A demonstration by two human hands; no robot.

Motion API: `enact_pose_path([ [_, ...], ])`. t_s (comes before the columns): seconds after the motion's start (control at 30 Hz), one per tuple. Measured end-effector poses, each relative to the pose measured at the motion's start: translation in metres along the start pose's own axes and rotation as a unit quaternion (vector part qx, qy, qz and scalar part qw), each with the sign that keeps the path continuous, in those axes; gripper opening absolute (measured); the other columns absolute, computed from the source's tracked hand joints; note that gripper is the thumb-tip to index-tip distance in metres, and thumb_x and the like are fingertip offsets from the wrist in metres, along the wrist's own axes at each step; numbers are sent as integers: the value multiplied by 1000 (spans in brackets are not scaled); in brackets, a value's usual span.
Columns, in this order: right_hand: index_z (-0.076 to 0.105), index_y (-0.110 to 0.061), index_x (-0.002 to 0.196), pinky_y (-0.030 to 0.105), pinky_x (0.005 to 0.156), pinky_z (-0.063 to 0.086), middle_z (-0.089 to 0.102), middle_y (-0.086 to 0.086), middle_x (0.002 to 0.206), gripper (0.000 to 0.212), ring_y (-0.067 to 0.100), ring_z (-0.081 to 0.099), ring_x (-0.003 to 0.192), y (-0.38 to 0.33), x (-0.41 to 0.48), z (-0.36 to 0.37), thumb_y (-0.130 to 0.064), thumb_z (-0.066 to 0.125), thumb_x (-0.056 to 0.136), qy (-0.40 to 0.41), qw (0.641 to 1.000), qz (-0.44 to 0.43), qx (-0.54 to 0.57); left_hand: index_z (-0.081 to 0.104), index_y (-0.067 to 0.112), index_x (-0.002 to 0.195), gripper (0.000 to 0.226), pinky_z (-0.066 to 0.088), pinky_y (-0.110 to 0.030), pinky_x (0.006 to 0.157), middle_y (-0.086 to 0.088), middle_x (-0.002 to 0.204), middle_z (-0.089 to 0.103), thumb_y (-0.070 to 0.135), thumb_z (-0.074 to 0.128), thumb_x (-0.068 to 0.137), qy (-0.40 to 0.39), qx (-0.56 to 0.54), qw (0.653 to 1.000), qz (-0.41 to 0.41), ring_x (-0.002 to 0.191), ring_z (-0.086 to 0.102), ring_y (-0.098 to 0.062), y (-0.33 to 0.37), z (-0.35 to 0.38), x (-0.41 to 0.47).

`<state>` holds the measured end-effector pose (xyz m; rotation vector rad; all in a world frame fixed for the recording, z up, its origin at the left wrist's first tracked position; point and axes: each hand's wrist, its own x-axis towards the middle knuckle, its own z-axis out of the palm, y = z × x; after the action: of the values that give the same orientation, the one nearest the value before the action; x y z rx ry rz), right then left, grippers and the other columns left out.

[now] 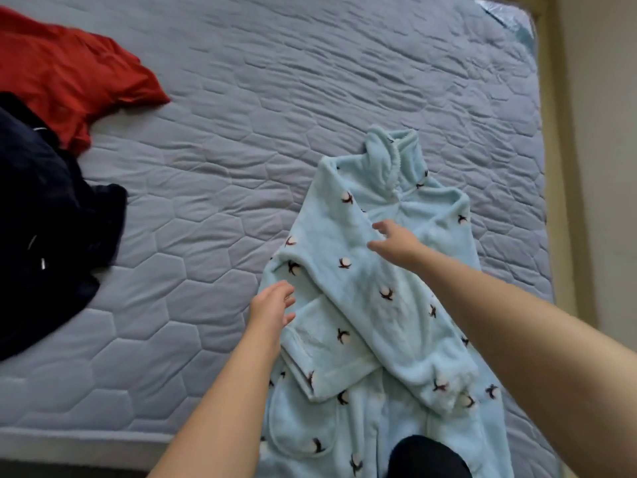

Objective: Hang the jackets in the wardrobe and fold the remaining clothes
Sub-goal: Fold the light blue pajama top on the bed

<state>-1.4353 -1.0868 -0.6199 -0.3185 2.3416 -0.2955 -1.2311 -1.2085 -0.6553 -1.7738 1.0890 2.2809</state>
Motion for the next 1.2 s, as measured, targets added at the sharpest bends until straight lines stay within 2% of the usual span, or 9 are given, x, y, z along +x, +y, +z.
enact_pose_path([
  [0.13,37,-12,143,32,101,37,44,6,144,62,24,45,128,-32,69,-4,-30,61,89,67,995,-65,29,57,10,90,11,44,-33,81,-9,108,58,13,48,96,5,-114,993,-35,103,54,-21,-6,15,26],
  [0.27,53,-12,115,33,71,50,59,6,100,40,23,61,83,-63,148,3,-41,60,89,11,994,-69,87,61,12,104,20,50,-29,76,-5,101,66,26,48,97,-40,-244,967,-59,90,62,-17,-18,52,65],
  [0.43,61,-10,92,22,50,44,58,6,74,31,24,57,63,-65,190,4,-41,63,85,-29,998,-16,60,64,9,117,33,56,-33,77,-12,111,70,30,56,93,-48,-325,943,-57,102,66,-23,-13,84,105],
  [0.5,60,-14,82,24,57,50,59,6,74,20,20,56,61,-65,197,-1,-32,65,87,-81,978,-35,187,61,3,120,33,56,-37,81,-16,113,68,20,58,92,-1,-372,928,-6,103,66,-27,-8,85,113],
  [0.6,63,-17,94,38,82,54,66,7,89,4,22,64,80,-72,208,-3,-18,58,94,-108,929,-106,338,59,0,122,32,53,-42,88,-20,114,66,11,57,92,43,-381,922,56,98,65,-30,-3,77,124],
  [0.9,49,-14,133,31,79,45,53,5,106,38,22,53,92,-84,241,27,-30,41,99,-57,980,-124,142,60,0,121,33,56,-36,79,-20,115,66,18,55,94,78,-339,937,25,100,66,-29,-4,68,150],
  [1.03,53,-15,117,33,82,52,57,8,105,36,21,60,88,-85,225,20,-44,48,96,-110,967,-107,202,62,5,116,27,57,-32,77,-15,112,68,18,55,94,34,-313,949,21,95,67,-24,-1,68,137],
  [1.13,57,-10,111,51,96,50,63,16,114,52,32,63,105,-75,212,13,-55,55,85,-126,961,-88,231,59,7,119,27,54,-37,85,-12,111,68,9,57,92,12,-198,980,36,93,67,-23,-4,67,121],
  [1.2,59,-6,110,53,93,50,65,13,105,60,29,64,97,-67,203,13,-58,57,80,-111,963,-84,231,58,8,117,27,55,-37,81,-10,107,69,8,60,90,20,-108,993,35,90,67,-22,-7,65,113],
])
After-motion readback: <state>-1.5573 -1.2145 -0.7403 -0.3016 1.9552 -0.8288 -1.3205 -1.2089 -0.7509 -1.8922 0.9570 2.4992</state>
